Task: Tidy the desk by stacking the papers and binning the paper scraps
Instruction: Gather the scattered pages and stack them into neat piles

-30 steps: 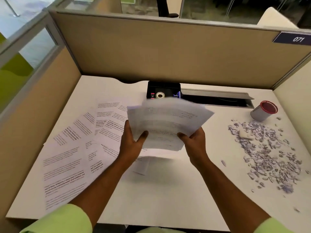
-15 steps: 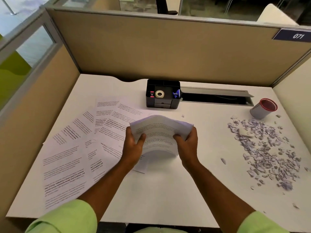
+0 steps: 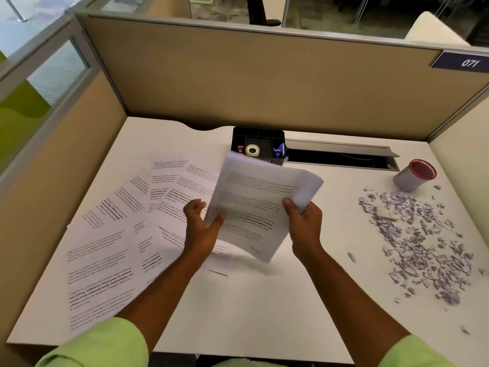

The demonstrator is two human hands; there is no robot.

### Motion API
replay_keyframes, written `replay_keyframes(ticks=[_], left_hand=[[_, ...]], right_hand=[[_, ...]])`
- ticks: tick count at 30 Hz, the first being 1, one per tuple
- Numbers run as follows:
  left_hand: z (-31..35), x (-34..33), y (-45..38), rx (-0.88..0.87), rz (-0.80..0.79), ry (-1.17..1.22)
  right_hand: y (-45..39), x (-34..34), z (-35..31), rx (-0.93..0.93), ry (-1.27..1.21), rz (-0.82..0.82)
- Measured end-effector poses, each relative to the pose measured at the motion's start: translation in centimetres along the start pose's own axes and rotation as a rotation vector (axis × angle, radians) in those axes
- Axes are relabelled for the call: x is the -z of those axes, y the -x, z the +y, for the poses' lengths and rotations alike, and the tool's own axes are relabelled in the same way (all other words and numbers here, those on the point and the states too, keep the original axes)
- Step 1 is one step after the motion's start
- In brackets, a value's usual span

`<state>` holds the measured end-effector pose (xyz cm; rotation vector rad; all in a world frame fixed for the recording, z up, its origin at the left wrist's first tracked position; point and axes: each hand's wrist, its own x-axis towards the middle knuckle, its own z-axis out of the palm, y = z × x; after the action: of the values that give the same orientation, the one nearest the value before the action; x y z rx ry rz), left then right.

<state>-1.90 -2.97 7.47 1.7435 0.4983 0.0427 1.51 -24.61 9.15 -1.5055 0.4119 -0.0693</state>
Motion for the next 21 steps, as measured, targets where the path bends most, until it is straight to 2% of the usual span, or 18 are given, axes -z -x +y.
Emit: replay_keyframes(ticks=[4,7,9,10,14,17,21], left_hand=[[-0.7,0.9,0.3,0.315,0.129,0.175],[-1.6,1.1,0.4,0.439,0.047,0.447],[-1.2,1.0,0.7,0.379,-0.092,0.561],[-0.8,1.0,0.8,0.328,-0.108,0.54],[0.6,1.0,0.4,0.181,-0.059,0.444],[0.7,1.3,0.1,0.172,-0.003,0.419],[1.6,0.4,0.6,0.233,-0.017,0.609]], right_hand=[[0.2,0.5,-0.7,-0.161,-0.389,-0.008],[0.6,0.4,-0.8,-0.279,-0.563,-0.027],[0.9,0.2,-0.5,-0.336,-0.61,-0.042],[1.0,0.2,-0.4,-0.352,-0.614,-0.053],[1.3,0.7,0.1,-0.364,-0.568,-0.068],[1.4,1.1,0.1,-0.329,-0.538,-0.089],[2.0,0.5,-0.3,-0.272,-0.444,-0.177]])
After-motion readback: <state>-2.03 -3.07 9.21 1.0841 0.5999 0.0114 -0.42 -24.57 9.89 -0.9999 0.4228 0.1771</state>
